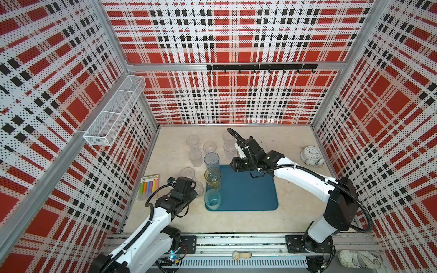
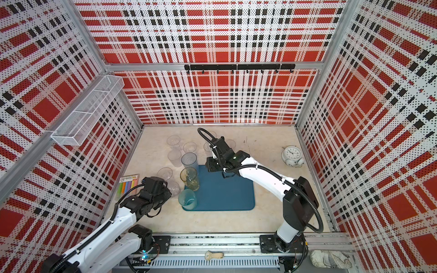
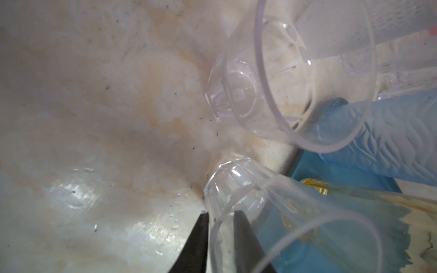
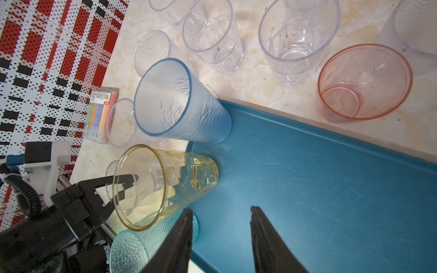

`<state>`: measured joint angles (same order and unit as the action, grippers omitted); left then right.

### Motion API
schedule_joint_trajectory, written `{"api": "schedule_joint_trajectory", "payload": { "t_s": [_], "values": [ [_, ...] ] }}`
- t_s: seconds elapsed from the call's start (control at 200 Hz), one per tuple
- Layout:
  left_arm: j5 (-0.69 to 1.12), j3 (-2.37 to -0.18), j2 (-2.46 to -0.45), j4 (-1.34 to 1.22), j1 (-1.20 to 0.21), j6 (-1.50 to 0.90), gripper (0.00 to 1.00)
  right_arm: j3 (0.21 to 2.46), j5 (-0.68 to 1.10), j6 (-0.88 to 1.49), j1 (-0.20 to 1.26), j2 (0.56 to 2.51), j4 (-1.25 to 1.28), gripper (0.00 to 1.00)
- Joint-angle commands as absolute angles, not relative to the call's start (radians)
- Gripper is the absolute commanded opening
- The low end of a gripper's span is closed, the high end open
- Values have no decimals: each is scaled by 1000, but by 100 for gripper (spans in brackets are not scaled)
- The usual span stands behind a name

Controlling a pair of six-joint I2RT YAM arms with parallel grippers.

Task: Place the glasses into the tray
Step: Pick up the glass from the middle-left of the table, then place the glass on the tray.

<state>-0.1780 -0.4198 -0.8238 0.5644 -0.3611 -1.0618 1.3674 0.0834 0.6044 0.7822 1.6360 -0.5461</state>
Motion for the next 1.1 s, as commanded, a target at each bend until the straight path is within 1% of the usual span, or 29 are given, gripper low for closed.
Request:
{"api": "schedule_joint_trajectory", "payload": {
  "t_s": [0.0,0.03,0.055,0.09,0.296,0.491,0.566,0.636,0.766,0.832,0.912,1.012,1.092],
  "values": [
    [-219,-441,-782,545,-364,-1087,12,1356,82,610,775,1597,-525,44],
    [-225,-445,-778,552,-364,-1089,8,1356,83,611,773,1598,-525,44],
    [-226,-447,-775,557,-364,-1090,4,1356,83,612,773,1599,-525,44],
    [-226,-450,-772,559,-364,-1089,0,1356,84,615,773,1599,-523,44],
    [-252,-545,-761,636,-362,-1058,0,1360,86,617,773,1600,-520,44],
    [-224,-675,-728,722,-362,-1028,0,1383,66,610,772,1600,-539,44],
    [-224,-753,-717,771,-364,-1019,0,1395,52,607,769,1597,-553,44],
    [-263,-844,-722,827,-372,-1005,0,1397,47,607,758,1590,-554,44],
    [-314,-1016,-778,858,-402,-985,0,1405,54,603,724,1576,-556,44],
    [-315,-1080,-837,829,-447,-976,0,1412,58,604,699,1564,-565,44],
    [-349,-1163,-939,767,-559,-962,0,1416,55,604,657,1545,-579,44],
    [-425,-1298,-1116,709,-721,-919,0,1396,53,607,583,1499,-594,44],
    [-415,-1370,-1259,675,-791,-873,0,1372,51,615,521,1457,-607,44]
  ]
}}
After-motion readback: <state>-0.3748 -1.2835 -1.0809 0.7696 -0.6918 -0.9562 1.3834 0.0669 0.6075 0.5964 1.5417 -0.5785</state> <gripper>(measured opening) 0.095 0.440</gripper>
